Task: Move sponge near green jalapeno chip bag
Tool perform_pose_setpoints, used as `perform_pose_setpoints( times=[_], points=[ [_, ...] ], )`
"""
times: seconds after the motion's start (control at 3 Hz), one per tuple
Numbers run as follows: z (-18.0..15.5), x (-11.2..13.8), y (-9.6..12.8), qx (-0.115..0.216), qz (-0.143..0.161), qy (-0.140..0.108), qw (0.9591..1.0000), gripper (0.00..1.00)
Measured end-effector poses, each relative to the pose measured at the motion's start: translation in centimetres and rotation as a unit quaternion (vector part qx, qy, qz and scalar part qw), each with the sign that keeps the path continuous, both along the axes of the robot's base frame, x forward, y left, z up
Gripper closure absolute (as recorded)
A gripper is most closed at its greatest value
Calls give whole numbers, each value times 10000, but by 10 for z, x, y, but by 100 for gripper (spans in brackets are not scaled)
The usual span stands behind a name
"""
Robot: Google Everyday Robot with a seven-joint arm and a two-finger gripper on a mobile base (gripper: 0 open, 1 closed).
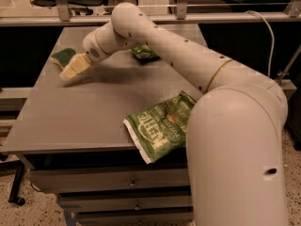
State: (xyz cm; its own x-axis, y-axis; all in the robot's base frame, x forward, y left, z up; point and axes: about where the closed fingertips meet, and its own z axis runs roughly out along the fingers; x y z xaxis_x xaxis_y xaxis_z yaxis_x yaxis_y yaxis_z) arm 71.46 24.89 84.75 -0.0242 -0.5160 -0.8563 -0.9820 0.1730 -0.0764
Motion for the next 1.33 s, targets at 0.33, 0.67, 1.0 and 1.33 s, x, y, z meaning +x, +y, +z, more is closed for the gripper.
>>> perform_pose_setpoints(
  times=[0.33,0.67,1.0,1.33],
  points=[
    [-8,-3,5,23,-7,99,9999,18],
    [-9,-4,5,36,-42,118,9999,42],
    [-10,-5,4,59,-72,121,9999,64],
    [-10,-5,2,79,-114,121,9998,88]
  ],
)
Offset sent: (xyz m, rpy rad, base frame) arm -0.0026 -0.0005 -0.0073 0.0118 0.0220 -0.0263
